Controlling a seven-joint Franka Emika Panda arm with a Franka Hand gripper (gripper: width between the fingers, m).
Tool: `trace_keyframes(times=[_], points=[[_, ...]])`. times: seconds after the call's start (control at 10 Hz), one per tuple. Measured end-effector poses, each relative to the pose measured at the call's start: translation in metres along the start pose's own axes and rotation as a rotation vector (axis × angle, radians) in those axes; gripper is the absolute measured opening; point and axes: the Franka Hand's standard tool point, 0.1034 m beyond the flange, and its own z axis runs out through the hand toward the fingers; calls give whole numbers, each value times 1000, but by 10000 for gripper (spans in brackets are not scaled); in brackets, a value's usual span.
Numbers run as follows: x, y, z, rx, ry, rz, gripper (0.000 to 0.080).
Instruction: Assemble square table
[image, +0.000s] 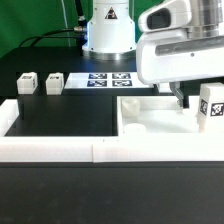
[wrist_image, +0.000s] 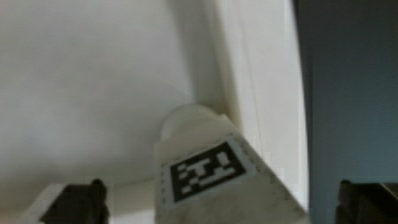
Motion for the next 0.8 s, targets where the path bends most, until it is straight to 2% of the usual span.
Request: trace_keyframes(times=[0.1, 0.3, 0.4, 0.5, 0.7, 0.8], points=[[2, -1, 0, 8, 12, 68, 648], [1, 0, 0, 8, 10, 105, 375], [1, 0, 0, 8, 10, 178, 375], [1, 0, 0, 9, 9, 277, 293], [1, 0, 0, 10, 9, 411, 294], [2, -1, -1, 8, 13, 608, 294]])
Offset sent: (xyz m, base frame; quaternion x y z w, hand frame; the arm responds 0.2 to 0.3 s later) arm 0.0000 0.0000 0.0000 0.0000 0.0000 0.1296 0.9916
